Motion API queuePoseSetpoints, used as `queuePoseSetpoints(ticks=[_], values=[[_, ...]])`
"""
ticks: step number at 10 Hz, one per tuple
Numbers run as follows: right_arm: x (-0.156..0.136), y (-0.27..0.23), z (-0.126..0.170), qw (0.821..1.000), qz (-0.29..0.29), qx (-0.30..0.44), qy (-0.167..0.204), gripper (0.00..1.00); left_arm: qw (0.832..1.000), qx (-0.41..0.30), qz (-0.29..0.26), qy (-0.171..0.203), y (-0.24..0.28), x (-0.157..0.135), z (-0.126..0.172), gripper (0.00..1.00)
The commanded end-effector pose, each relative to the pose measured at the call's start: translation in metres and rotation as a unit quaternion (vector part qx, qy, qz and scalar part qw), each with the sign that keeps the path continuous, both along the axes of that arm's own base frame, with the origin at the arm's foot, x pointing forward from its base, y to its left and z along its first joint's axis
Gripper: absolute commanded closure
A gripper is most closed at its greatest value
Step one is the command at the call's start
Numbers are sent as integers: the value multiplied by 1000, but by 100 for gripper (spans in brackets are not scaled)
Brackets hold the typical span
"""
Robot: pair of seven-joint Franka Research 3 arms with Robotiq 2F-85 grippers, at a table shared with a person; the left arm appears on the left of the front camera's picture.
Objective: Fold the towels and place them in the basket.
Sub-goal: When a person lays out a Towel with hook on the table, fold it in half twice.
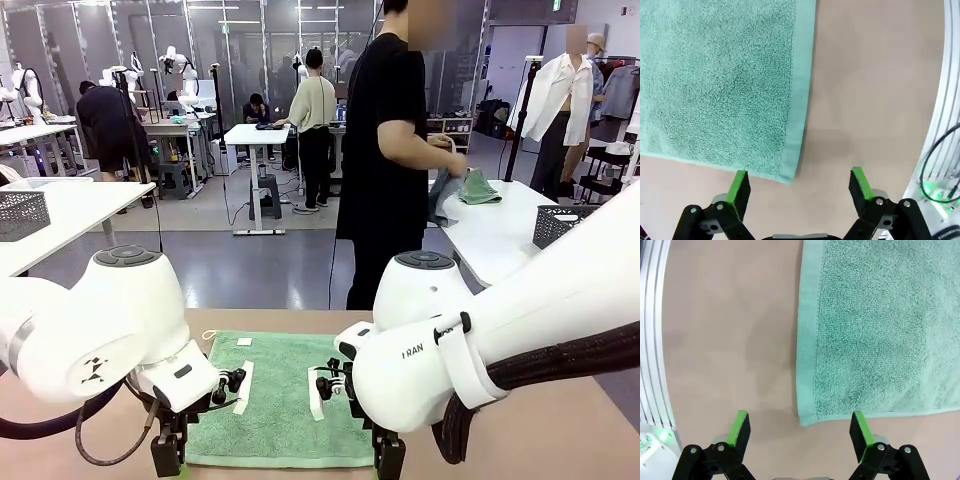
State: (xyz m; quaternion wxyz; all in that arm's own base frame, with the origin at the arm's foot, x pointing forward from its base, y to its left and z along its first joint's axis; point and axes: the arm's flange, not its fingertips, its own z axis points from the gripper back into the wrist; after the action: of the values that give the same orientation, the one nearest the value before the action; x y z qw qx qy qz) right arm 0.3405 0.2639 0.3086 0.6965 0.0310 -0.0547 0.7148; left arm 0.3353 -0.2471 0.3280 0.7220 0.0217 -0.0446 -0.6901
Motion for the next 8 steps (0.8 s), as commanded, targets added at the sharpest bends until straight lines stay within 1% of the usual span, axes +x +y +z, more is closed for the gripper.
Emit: queuePoseSetpoints(ticks=[1,3,4,5,8], values=[[0,-1,-1,1000,7,-4,-6,0,1000,-2,0,-1,0,-1,2,0],[0,0,0,1000,1,-1,0,0,1000,0,0,0,0,0,0,0],[3,7,-9,1000,4,-11,-4,0,1000,-3,-22,-4,0,2,-3,0],[7,12,-11,1000,3,-15,-9,0,999,-1,-31,-13,0,3,-9,0],[16,17,-17,1000,-5,-17,-7,0,999,-6,-36,-19,2,1,-20,0]])
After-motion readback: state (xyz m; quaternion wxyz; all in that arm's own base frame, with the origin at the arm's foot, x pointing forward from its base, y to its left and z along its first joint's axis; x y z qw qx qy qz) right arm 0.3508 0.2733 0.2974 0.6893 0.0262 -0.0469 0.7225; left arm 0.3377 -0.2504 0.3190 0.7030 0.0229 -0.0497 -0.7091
